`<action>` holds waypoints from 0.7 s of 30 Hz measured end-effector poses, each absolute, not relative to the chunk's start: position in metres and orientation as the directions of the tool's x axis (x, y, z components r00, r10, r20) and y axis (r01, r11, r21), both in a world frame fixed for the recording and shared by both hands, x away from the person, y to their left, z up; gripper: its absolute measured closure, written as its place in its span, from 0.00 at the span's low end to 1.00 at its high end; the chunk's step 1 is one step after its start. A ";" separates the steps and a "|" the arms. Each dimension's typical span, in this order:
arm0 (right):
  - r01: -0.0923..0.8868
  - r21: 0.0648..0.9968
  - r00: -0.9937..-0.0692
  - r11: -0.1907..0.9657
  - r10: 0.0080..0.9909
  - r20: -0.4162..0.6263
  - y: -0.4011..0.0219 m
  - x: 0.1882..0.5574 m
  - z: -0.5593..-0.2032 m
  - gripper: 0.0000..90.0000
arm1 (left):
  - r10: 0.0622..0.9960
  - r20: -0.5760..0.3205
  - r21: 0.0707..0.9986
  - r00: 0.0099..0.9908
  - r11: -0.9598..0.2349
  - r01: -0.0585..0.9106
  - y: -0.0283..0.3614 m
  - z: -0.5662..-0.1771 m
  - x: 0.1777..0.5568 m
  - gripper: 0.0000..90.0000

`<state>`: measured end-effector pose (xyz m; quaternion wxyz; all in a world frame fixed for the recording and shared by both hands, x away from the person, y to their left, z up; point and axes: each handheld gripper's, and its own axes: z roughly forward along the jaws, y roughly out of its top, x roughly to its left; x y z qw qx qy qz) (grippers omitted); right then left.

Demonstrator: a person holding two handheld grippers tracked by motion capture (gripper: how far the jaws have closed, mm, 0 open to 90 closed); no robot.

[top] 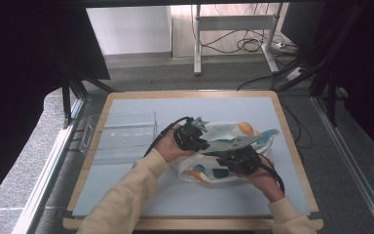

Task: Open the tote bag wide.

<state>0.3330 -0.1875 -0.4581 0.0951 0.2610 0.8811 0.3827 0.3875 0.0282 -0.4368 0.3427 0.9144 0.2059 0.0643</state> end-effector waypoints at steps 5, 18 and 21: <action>0.386 0.728 -0.846 0.566 0.533 0.035 -0.189 0.332 -0.457 0.95 | 0.440 -0.014 0.657 0.898 -0.673 0.340 0.030 -0.429 0.391 0.92; 0.389 0.728 -0.847 0.564 0.530 0.042 -0.191 0.330 -0.457 0.95 | 0.514 0.025 0.675 0.857 -0.641 0.365 0.036 -0.418 0.401 0.92; 0.392 0.727 -0.847 0.564 0.530 0.046 -0.191 0.330 -0.457 0.95 | 0.533 0.030 0.686 0.846 -0.626 0.370 0.037 -0.418 0.403 0.92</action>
